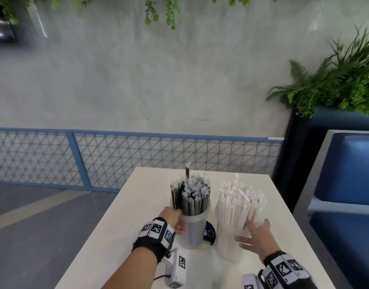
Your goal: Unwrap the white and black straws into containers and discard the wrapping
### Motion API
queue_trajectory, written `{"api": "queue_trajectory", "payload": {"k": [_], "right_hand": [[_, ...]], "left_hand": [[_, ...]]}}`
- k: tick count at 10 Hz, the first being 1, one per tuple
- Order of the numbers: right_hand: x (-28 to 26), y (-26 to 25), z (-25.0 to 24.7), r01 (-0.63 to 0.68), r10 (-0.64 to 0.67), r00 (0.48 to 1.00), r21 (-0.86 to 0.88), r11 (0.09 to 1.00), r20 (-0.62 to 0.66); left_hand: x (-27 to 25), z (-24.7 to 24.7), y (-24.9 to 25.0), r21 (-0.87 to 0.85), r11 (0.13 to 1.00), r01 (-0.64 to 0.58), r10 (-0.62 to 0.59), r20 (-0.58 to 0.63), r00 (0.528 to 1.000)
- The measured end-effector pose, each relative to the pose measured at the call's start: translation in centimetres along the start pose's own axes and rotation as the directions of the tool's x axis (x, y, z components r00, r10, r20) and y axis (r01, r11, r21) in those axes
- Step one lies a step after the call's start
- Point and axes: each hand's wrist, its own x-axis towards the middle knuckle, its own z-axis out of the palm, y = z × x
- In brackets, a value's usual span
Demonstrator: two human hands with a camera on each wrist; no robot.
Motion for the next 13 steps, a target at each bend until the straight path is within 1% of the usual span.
{"api": "queue_trajectory", "payload": {"k": [1,3,4,5,7,8,9,10,11,12,13], "right_hand": [[0.7,0.4,0.3,-0.025,0.024,1.0,0.055,0.998,0.019],[3.1,0.0,1.5,-0.004,-0.001,0.999,0.125,0.992,0.045],[4.6,-1.2,2.7,-0.02,0.013,0.998,0.131,0.991,0.055],[6.5,-2.6,3.9,-0.025,0.018,0.999,0.154,0.988,0.042],[10.9,-5.2,6.8,0.01,-0.015,0.999,0.146,0.989,0.03],[12.9,-6.0,8.4,0.042,-0.045,0.999,0.138,0.99,0.021],[14.8,-6.4,9.6,0.047,-0.051,0.999,0.154,0.987,0.02],[15.7,-6.0,10.4,0.017,-0.019,1.0,0.176,0.984,0.01],[15.9,-5.2,10.4,0.013,-0.017,1.0,0.186,0.982,0.018],[15.2,-5.7,10.2,0.0,-0.006,1.0,0.183,0.983,0.031],[13.7,-5.4,8.9,-0.017,0.007,0.997,0.145,0.989,0.074]], "left_hand": [[1.1,0.2,-0.5,-0.065,0.998,0.022,-0.02,0.04,0.999],[2.4,0.2,1.2,-0.13,0.991,-0.013,0.02,0.05,0.999],[3.7,0.0,2.4,-0.162,0.986,-0.041,0.048,0.038,0.998],[5.3,-0.4,4.1,-0.216,0.974,-0.072,0.072,-0.008,0.997],[9.0,-1.6,7.3,-0.25,0.965,-0.081,0.068,-0.061,0.996],[10.9,-1.9,7.8,-0.286,0.955,-0.081,0.059,-0.086,0.995],[12.7,-2.0,7.8,-0.299,0.952,-0.068,0.04,-0.1,0.994],[13.5,-1.9,7.3,-0.296,0.954,-0.051,0.023,-0.095,0.995],[13.6,-1.6,6.7,-0.284,0.956,-0.068,0.046,-0.085,0.995],[13.0,-1.6,7.0,-0.266,0.961,-0.077,0.054,-0.091,0.994],[11.5,-2.0,5.5,-0.264,0.958,-0.109,0.084,-0.107,0.991]]}}
